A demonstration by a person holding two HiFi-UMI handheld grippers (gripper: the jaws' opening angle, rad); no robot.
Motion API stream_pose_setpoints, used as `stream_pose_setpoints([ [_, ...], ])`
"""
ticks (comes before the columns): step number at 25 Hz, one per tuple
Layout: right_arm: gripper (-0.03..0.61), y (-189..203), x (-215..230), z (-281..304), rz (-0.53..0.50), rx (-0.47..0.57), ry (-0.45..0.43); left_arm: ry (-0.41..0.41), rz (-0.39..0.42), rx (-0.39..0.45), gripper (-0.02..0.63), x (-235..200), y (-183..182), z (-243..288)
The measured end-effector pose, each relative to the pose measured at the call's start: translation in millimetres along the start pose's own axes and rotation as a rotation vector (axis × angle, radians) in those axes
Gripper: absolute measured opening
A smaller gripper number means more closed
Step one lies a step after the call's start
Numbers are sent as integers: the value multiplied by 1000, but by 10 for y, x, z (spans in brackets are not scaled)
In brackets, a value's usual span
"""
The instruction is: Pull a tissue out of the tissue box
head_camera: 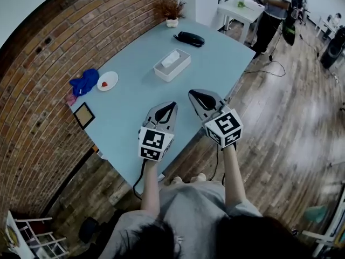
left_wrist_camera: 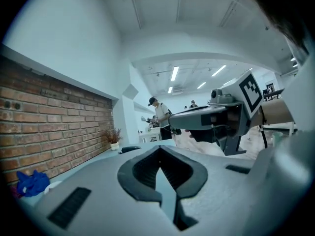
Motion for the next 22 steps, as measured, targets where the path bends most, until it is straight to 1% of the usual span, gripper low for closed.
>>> stream_pose_setpoints([
  [3, 0, 124, 80, -157, 8, -15, 7, -12, -33, 22, 3, 136, -24, 80],
  [5, 0, 193, 162, -261, 27, -4, 21, -29, -57, 27, 3, 222, -22, 121],
  [9, 0, 296, 234, -313, 77, 28, -3, -104, -41, -16, 3, 305, 33, 171],
  [11, 2, 350, 259, -306, 78, 19, -14, -140, -77, -27, 3, 309, 64, 207],
  [13, 0, 383, 331, -271, 78, 18, -21, -152, -132, -16, 3, 301, 86, 273],
  [15, 0, 404, 425, -200, 85, 24, -28, -152, -160, -14, 3, 281, 115, 354],
  [18, 0, 429, 585, -77, 93, 30, -54, -164, -173, -15, 3, 236, 152, 515],
  [22, 0, 484, 865, 127, 64, 7, -101, -187, -179, -21, 3, 140, 225, 809],
])
Point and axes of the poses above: the fingertips, and each gripper's own axes: z forward along the fingers, x to its right, y out of its underside, the point moved 4 cm from there along -z, backward along the fingers, and after that the axes turned 14 degrees about -y, right-handed, at the moved point
